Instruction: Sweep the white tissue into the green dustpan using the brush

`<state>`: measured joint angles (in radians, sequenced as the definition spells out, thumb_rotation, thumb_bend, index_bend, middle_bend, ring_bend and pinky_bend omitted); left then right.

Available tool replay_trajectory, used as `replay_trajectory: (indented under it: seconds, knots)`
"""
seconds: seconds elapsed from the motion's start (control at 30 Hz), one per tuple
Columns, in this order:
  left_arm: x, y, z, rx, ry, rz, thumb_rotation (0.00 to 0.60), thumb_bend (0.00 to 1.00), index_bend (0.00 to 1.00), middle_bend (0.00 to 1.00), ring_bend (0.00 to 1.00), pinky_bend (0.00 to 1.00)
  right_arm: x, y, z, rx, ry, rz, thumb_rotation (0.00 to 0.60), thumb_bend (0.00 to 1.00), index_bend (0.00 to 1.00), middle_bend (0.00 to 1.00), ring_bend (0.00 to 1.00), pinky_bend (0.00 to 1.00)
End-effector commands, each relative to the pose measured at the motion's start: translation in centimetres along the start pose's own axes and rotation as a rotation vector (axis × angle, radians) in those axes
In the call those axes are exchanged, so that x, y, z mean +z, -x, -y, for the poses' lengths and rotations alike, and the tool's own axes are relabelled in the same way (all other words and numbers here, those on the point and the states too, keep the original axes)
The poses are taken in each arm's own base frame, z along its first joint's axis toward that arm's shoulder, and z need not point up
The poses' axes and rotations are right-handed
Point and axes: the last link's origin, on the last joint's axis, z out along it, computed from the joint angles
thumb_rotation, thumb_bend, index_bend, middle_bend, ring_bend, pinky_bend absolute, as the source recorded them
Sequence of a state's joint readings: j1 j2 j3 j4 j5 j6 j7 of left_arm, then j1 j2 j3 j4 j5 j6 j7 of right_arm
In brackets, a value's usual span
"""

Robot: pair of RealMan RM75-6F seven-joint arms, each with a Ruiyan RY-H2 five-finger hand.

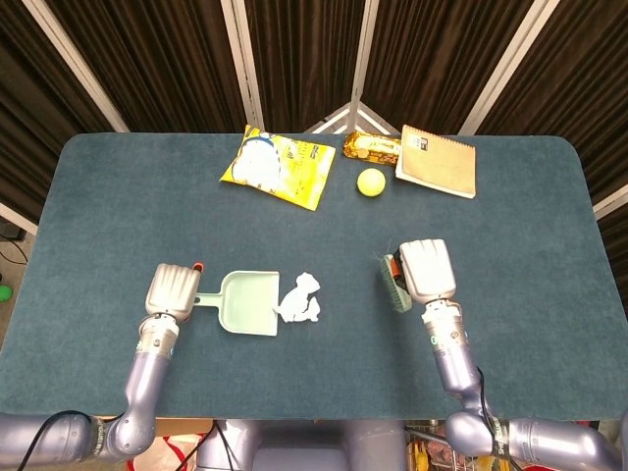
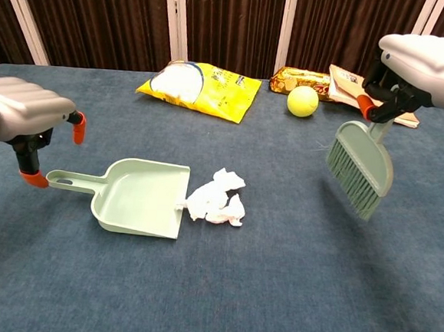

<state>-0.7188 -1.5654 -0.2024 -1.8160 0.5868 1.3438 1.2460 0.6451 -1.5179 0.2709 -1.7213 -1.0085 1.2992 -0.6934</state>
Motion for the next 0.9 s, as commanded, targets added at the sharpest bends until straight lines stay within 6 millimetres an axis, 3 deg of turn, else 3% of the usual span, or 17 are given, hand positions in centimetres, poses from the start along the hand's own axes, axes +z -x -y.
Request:
replay_trajectory:
  seconds: [0.03,0.57,0.9]
  knots:
    - [0.4,0.4,-0.5,-0.036,-0.001,0.017,0.6,0.27,0.33,0.95,0.93,0.89,0.1,0.0,-0.1,0.0,0.003,-0.002,0.6,0.57,1.0,0.98,0.98,0.96]
    - [0.4,1.9,-2.8,-0.069,0.039,0.043,0.6,0.42,0.43,0.97,0.94,0.9,0.0,0.2,-0.4,0.012,0.003,0.008,0.6,0.57,1.0,0.98,0.98,0.96]
    - [0.6,1.8,-2.9,-0.102,0.041,0.018,0.6,0.54,0.6,0.99,0.96,0.92,-0.1,0.3,-0.1,-0.001,-0.007,0.009,0.6,0.57,1.0,0.98,0.98,0.96]
